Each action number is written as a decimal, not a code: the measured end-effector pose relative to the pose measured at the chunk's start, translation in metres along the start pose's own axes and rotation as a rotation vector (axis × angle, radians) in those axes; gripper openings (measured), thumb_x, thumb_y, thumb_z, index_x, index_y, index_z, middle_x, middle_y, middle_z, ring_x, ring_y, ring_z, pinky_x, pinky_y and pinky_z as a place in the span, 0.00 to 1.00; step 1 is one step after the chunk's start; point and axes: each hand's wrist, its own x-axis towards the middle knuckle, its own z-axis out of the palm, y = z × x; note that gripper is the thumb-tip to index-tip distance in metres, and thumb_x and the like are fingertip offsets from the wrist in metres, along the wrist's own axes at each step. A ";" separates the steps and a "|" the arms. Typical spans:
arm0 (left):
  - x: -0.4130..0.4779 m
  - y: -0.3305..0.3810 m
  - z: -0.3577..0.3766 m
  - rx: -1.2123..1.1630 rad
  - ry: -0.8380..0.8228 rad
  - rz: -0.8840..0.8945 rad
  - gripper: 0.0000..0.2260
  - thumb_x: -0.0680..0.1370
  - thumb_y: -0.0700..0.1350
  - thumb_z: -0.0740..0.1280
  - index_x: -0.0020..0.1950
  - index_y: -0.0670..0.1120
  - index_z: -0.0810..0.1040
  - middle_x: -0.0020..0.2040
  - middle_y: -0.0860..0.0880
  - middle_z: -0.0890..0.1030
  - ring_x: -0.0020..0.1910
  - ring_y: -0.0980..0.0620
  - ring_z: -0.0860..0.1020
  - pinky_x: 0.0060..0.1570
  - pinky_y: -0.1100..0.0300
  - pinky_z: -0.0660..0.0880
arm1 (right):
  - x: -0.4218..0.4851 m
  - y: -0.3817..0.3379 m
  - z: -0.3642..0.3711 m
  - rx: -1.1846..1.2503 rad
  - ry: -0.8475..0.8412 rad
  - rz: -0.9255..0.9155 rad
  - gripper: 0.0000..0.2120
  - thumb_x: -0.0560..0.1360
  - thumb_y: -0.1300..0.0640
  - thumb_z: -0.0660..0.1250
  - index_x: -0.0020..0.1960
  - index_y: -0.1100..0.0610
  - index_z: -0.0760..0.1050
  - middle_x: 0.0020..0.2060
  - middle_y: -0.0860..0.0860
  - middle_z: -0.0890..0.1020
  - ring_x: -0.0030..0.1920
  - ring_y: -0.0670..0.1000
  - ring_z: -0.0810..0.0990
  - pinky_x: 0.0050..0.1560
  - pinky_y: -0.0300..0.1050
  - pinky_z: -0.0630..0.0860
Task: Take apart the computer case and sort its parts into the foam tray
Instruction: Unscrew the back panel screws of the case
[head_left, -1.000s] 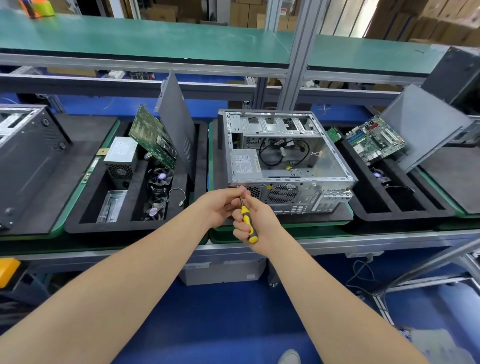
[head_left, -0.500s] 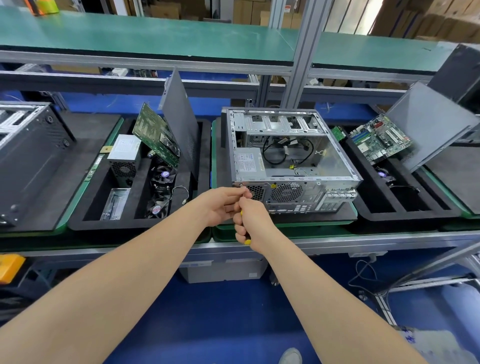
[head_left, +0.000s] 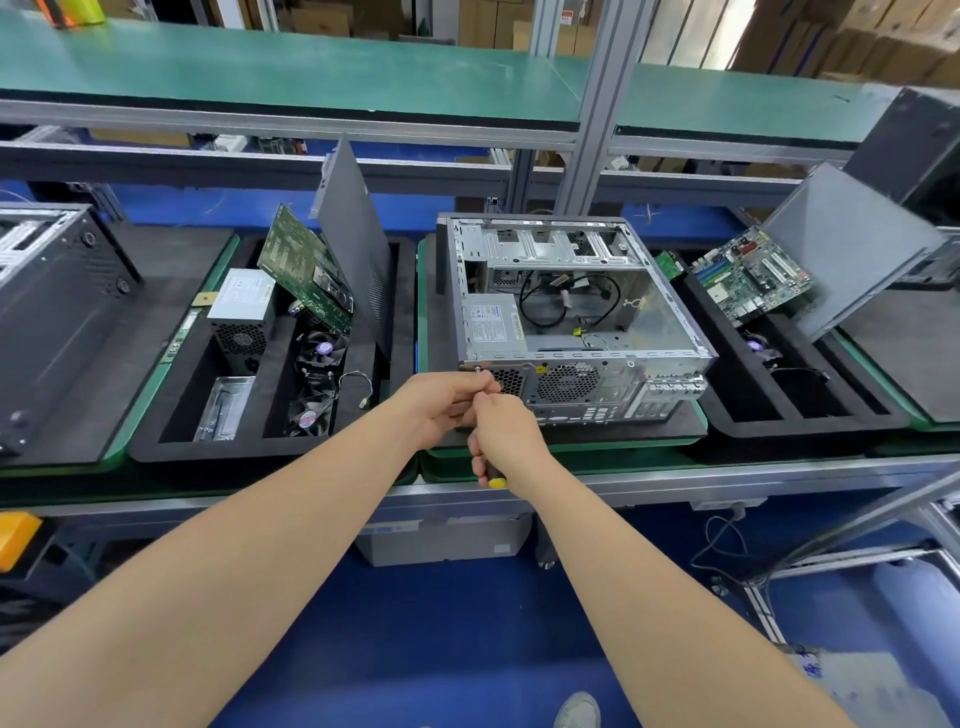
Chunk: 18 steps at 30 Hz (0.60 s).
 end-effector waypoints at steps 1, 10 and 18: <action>0.000 0.000 -0.001 -0.024 0.001 -0.008 0.05 0.78 0.42 0.73 0.48 0.42 0.86 0.50 0.45 0.87 0.34 0.56 0.82 0.42 0.61 0.78 | -0.002 -0.001 -0.003 0.179 -0.062 0.076 0.17 0.87 0.49 0.53 0.53 0.60 0.74 0.29 0.54 0.77 0.23 0.52 0.74 0.26 0.43 0.74; -0.010 0.008 0.001 0.005 -0.066 -0.098 0.08 0.81 0.47 0.69 0.52 0.44 0.84 0.28 0.53 0.77 0.32 0.56 0.78 0.44 0.62 0.76 | -0.012 0.008 -0.008 1.199 -0.567 0.298 0.21 0.88 0.45 0.57 0.43 0.56 0.74 0.26 0.48 0.66 0.18 0.44 0.63 0.17 0.35 0.59; -0.005 0.006 -0.003 0.026 -0.065 -0.065 0.07 0.80 0.45 0.70 0.51 0.43 0.86 0.42 0.49 0.85 0.40 0.54 0.79 0.44 0.60 0.77 | -0.009 0.000 0.000 0.786 -0.278 0.208 0.17 0.89 0.48 0.55 0.45 0.54 0.70 0.26 0.49 0.65 0.19 0.46 0.59 0.18 0.36 0.55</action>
